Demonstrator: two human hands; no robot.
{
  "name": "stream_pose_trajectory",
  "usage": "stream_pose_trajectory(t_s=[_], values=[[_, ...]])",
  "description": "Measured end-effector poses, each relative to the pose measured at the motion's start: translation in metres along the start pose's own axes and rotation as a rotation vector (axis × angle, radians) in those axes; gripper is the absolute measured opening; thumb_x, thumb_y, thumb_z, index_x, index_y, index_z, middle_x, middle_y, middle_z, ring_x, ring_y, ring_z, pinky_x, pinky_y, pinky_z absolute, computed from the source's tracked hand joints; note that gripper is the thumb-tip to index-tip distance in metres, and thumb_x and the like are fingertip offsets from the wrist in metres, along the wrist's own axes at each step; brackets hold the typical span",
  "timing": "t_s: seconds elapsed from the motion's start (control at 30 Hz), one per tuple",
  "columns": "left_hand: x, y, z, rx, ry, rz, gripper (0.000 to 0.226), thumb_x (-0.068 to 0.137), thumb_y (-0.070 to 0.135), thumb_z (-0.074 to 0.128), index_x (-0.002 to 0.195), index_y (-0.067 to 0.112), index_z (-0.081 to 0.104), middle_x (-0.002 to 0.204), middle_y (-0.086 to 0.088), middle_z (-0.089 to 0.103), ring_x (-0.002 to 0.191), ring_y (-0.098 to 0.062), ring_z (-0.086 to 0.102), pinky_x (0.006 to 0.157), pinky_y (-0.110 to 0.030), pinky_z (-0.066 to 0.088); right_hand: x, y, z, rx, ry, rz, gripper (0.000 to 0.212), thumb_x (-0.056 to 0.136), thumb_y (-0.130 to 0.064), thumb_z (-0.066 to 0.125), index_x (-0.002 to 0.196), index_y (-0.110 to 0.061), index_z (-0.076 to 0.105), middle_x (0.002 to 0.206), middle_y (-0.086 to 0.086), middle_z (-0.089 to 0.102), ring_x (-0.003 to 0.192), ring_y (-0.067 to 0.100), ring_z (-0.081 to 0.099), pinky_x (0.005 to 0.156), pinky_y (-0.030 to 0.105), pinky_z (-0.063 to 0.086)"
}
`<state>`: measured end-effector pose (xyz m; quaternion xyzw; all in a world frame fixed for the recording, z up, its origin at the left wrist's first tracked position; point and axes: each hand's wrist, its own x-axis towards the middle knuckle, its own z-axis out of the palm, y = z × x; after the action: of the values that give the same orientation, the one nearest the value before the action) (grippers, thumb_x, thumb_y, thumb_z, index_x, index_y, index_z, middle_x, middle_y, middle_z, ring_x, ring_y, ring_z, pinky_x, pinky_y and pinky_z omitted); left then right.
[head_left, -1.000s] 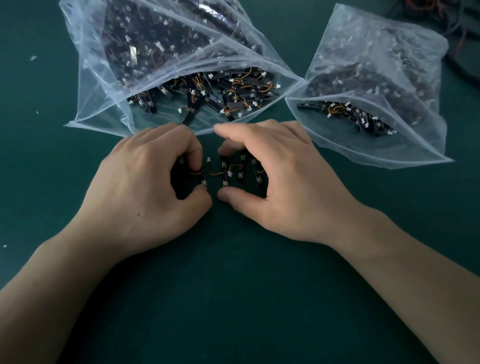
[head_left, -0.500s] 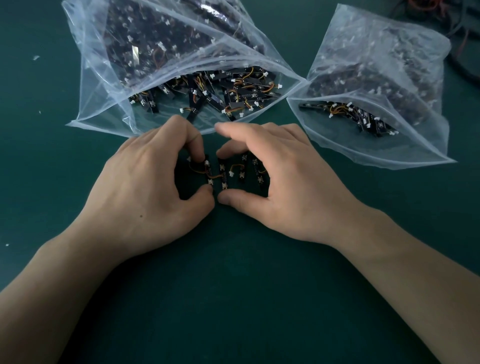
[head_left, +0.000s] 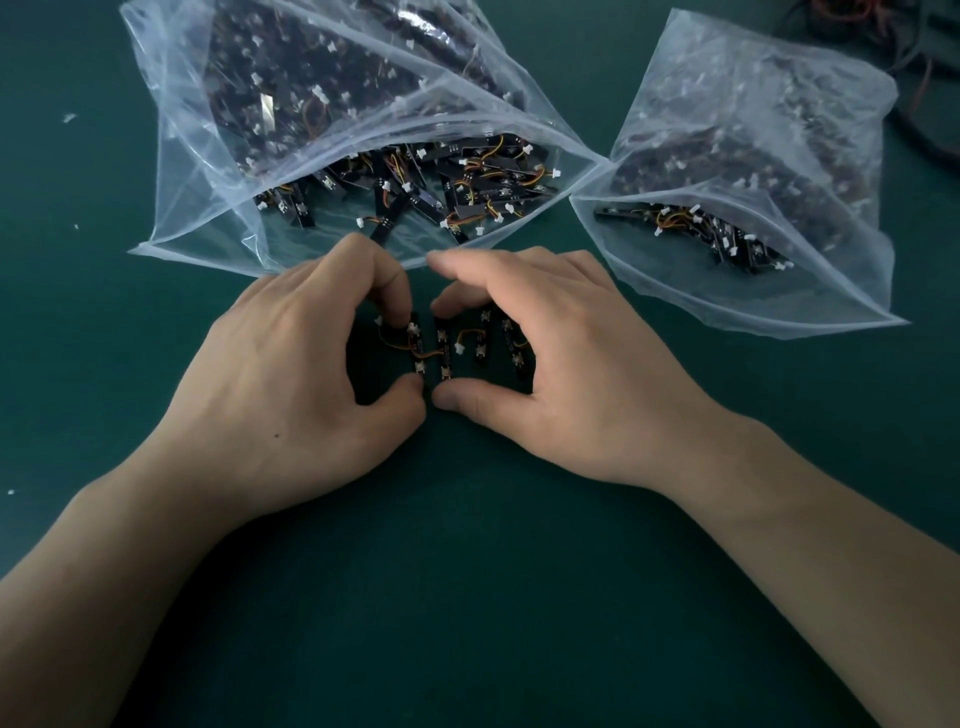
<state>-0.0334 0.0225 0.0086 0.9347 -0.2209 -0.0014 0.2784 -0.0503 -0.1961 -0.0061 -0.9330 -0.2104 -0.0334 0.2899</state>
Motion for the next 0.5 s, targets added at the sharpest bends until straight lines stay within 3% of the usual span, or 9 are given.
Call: stream_pose_trajectory(t_s=[0.2, 0.37, 0.5], values=[[0.0, 0.0, 0.001, 0.002, 0.007, 0.027, 0.048, 0.069, 0.041, 0.067, 0.113, 0.036, 0.049, 0.094, 0.048, 0.046, 0.084, 0.015, 0.049, 0.072, -0.015, 0.03, 0.0, 0.002, 0.0, 0.005, 0.006, -0.01, 0.077, 0.086, -0.047, 0.081, 0.15, -0.019, 0.049, 0.13, -0.012, 0.067, 0.126, 0.01, 0.056, 0.112, 0.039, 0.037], [0.001, -0.004, 0.001, -0.026, -0.024, 0.016, 0.062, 0.069, 0.049, 0.059, 0.129, 0.037, 0.049, 0.108, 0.027, 0.058, 0.092, 0.015, 0.049, 0.082, -0.015, 0.034, -0.006, 0.007, -0.008, 0.063, 0.133, -0.05, 0.069, 0.087, -0.046, 0.078, 0.145, -0.017, 0.055, 0.127, -0.013, 0.067, 0.126, 0.008, 0.057, 0.115, 0.04, 0.031], [0.001, -0.003, -0.001, -0.018, -0.028, 0.017, 0.064, 0.073, 0.045, 0.066, 0.134, 0.036, 0.05, 0.109, 0.022, 0.058, 0.095, 0.018, 0.047, 0.084, -0.015, 0.034, -0.011, 0.013, -0.014, -0.08, 0.076, -0.015, 0.077, 0.084, -0.054, 0.075, 0.147, -0.017, 0.052, 0.125, -0.014, 0.065, 0.126, 0.011, 0.055, 0.114, 0.042, 0.026]])
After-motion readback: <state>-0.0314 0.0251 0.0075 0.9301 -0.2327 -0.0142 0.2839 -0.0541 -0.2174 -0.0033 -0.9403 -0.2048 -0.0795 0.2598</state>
